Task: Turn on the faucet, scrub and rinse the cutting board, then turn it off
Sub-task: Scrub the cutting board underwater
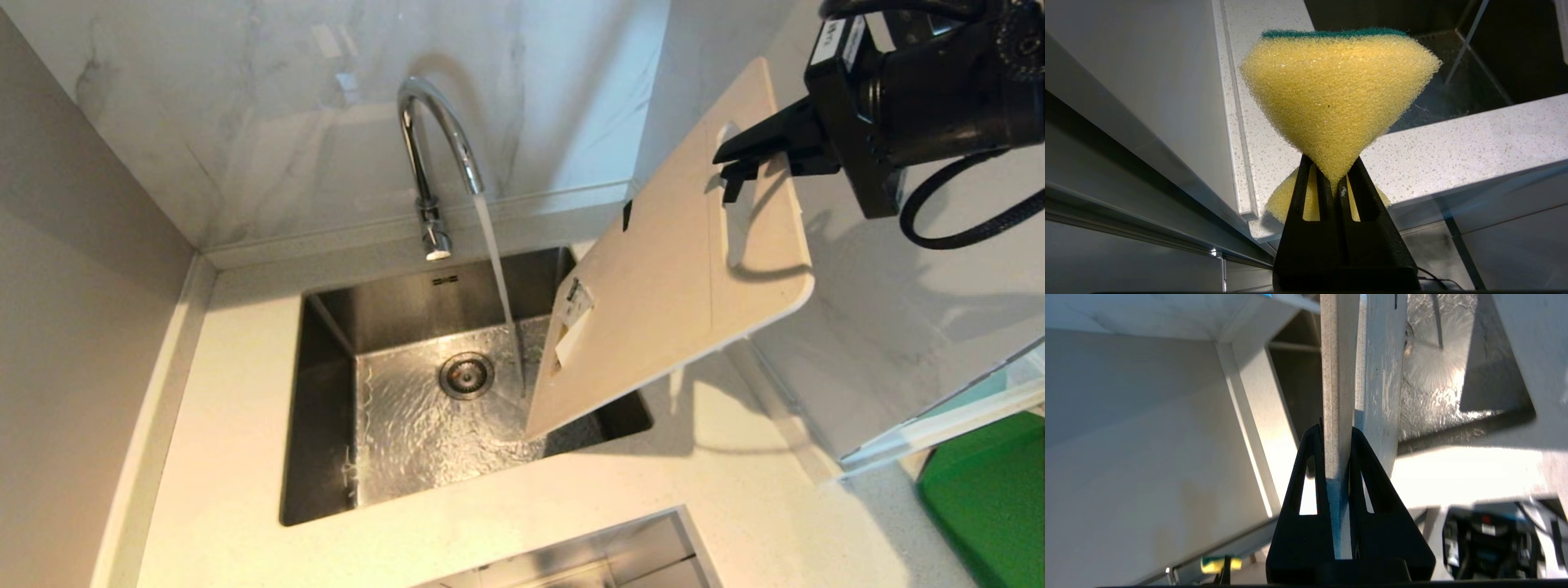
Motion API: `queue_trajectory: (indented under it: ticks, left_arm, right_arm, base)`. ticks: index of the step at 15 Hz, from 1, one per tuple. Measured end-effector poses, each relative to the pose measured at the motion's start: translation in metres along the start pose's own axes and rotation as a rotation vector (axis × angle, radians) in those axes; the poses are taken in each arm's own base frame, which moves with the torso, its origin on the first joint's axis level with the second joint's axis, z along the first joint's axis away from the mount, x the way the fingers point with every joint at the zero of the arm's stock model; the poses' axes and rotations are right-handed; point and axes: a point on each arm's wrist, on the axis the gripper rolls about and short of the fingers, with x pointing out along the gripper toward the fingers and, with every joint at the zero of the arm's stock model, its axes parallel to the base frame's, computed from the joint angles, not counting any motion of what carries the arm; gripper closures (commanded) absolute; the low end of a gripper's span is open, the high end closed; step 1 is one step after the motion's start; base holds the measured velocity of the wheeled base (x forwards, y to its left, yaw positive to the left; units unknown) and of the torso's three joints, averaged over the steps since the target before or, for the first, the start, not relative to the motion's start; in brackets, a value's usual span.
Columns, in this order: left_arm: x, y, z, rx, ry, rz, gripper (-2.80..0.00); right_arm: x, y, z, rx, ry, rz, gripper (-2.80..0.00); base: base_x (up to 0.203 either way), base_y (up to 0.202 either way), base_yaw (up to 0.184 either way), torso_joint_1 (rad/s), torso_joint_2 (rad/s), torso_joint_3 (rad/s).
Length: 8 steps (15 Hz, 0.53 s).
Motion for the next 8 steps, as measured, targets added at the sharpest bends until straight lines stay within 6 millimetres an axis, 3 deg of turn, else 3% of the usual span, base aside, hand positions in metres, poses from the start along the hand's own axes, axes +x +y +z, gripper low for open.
queue_trajectory:
  ticks: [8]
  left_arm:
    - [0.0,0.0,0.0,0.0,0.0,0.0,0.0]
  right_arm:
    - [0.061,-0.018,0.02,0.107,-0.06,0.043,0.0]
  base:
    - [0.0,0.0,0.0,0.0,0.0,0.0]
